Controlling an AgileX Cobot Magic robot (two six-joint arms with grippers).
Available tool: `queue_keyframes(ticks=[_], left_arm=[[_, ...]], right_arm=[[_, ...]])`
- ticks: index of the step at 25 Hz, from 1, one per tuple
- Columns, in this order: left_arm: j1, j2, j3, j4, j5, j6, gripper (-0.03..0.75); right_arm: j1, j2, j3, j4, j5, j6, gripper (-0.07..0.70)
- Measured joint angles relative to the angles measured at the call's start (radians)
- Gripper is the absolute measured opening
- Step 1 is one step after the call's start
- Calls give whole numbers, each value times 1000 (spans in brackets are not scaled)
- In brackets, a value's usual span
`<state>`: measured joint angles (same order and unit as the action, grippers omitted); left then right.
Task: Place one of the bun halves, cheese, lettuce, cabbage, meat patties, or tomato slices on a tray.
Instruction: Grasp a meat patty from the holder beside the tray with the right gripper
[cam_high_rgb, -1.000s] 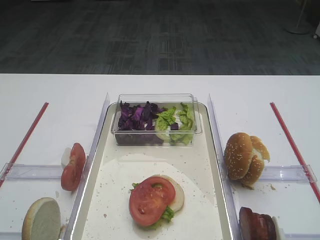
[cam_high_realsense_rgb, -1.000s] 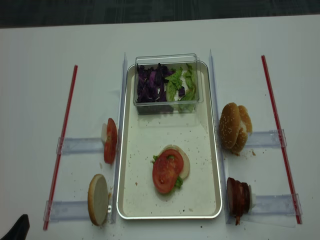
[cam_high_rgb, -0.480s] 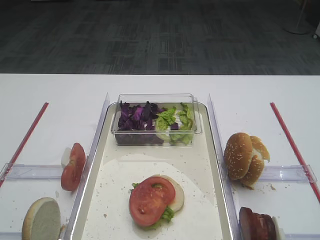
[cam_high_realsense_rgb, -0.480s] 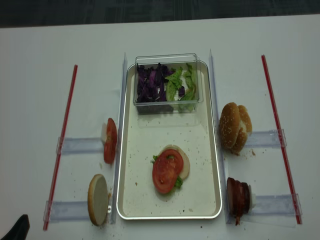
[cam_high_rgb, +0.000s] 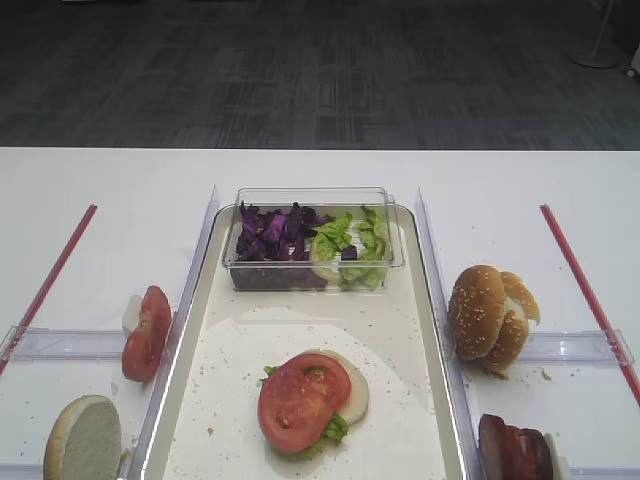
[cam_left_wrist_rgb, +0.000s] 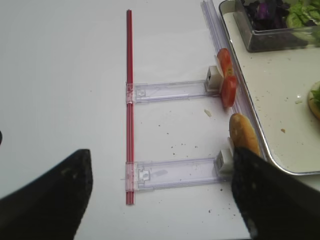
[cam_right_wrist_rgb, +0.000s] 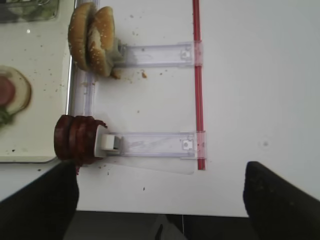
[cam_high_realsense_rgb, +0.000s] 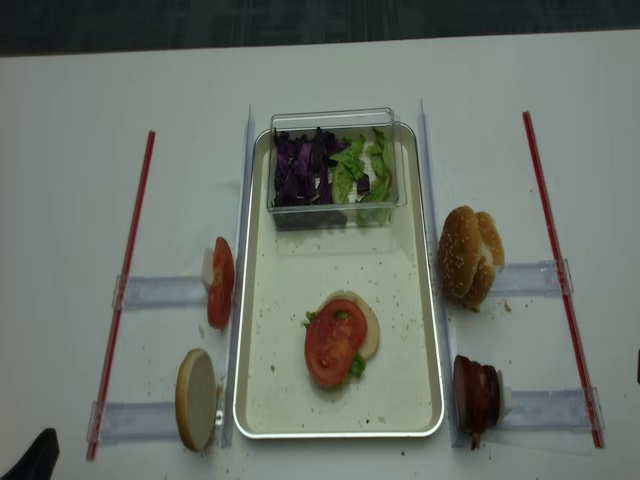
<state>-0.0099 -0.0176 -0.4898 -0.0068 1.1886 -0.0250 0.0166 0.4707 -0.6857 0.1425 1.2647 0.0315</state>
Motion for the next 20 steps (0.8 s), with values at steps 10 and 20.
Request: queue_keyframes(ticks=[10,20], left_arm=[[0,0,0,0,0,0,525],[0,0,0,0,0,0,525]], right_arm=[[0,315,-4,25,-9,0,678],[0,578,-4,-5,-33,-5,678]])
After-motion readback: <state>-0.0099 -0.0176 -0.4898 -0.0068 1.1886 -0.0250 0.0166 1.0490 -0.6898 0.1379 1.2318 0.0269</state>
